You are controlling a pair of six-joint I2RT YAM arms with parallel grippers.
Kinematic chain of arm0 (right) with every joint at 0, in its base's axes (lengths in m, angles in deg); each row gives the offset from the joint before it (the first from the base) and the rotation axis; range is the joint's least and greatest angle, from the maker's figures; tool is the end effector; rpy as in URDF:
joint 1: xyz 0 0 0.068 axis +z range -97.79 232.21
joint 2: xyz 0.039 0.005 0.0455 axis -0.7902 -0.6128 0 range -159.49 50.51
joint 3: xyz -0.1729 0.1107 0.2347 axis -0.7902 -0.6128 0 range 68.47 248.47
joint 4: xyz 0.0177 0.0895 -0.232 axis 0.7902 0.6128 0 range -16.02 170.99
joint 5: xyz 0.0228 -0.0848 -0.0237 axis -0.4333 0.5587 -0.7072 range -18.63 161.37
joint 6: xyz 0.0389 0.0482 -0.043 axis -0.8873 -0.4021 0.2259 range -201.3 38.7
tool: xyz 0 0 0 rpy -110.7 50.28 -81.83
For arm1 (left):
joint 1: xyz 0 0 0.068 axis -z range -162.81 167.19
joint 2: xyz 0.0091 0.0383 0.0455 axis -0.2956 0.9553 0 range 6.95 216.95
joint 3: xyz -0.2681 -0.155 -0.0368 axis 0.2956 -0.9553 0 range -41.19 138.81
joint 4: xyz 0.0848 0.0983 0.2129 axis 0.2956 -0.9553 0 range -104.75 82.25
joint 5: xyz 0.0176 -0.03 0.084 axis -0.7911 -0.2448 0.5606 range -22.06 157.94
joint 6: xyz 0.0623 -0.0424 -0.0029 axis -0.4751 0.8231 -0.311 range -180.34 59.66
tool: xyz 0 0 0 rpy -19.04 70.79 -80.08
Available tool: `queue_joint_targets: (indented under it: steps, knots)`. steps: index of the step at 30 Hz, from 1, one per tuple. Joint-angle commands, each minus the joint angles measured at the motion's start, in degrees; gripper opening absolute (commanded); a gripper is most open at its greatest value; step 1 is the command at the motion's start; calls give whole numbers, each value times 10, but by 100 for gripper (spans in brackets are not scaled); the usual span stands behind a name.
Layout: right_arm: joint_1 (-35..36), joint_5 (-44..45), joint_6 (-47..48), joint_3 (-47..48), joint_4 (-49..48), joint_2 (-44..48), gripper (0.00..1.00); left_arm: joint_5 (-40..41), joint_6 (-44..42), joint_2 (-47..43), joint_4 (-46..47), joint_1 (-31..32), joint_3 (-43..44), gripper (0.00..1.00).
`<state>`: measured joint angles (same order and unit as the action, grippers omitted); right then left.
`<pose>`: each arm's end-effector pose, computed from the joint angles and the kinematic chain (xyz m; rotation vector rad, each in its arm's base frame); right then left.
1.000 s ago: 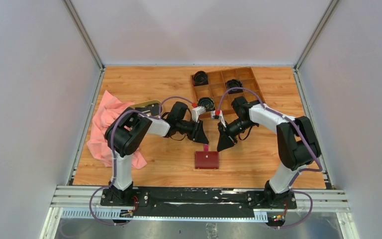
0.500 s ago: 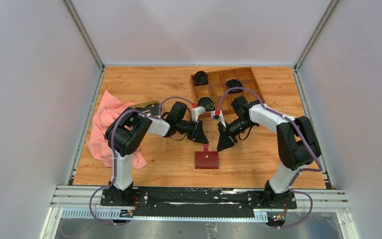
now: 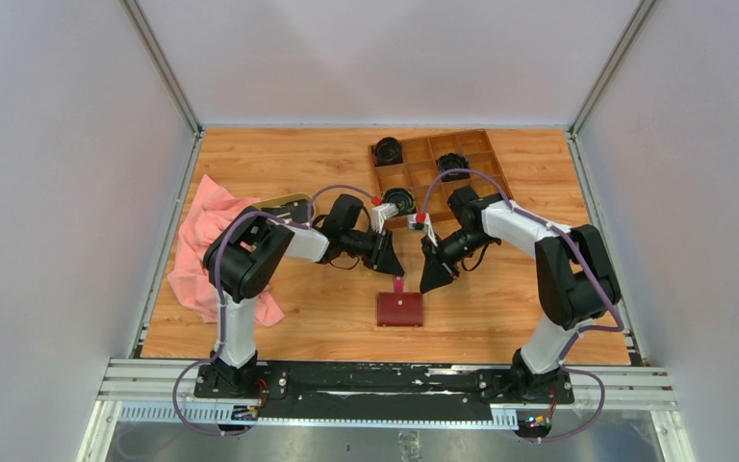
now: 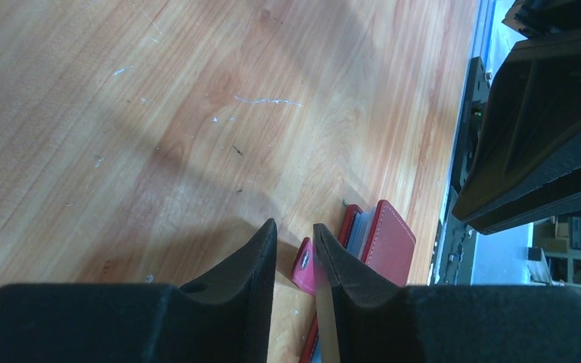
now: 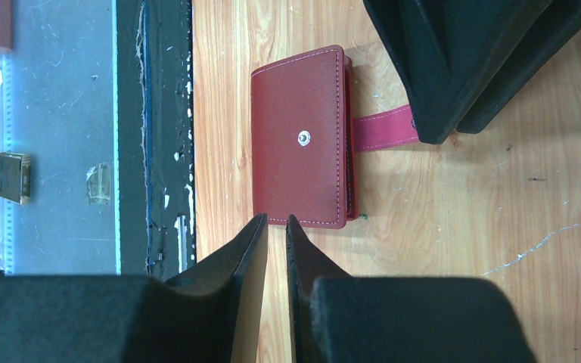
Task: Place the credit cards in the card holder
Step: Close the card holder at the center of the board.
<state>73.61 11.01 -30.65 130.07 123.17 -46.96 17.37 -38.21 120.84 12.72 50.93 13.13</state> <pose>0.2514 0.1579 0.2227 -1.4990 1.9560 1.3592 0.3065 -0.2637 0.1498 0.7565 2.2641 -1.4913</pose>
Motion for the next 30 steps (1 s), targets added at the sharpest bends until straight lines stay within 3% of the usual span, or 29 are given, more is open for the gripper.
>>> queue_joint_targets:
  steps: [1, 30]
  knots:
    - [9, 3, 13, 10, 19, -1, 19, -16, 2, 13, 3, -6, 7, 28]
    - [10, 3, 15, 11, 21, -2, 19, -21, 7, 20, 3, -12, 10, 31]
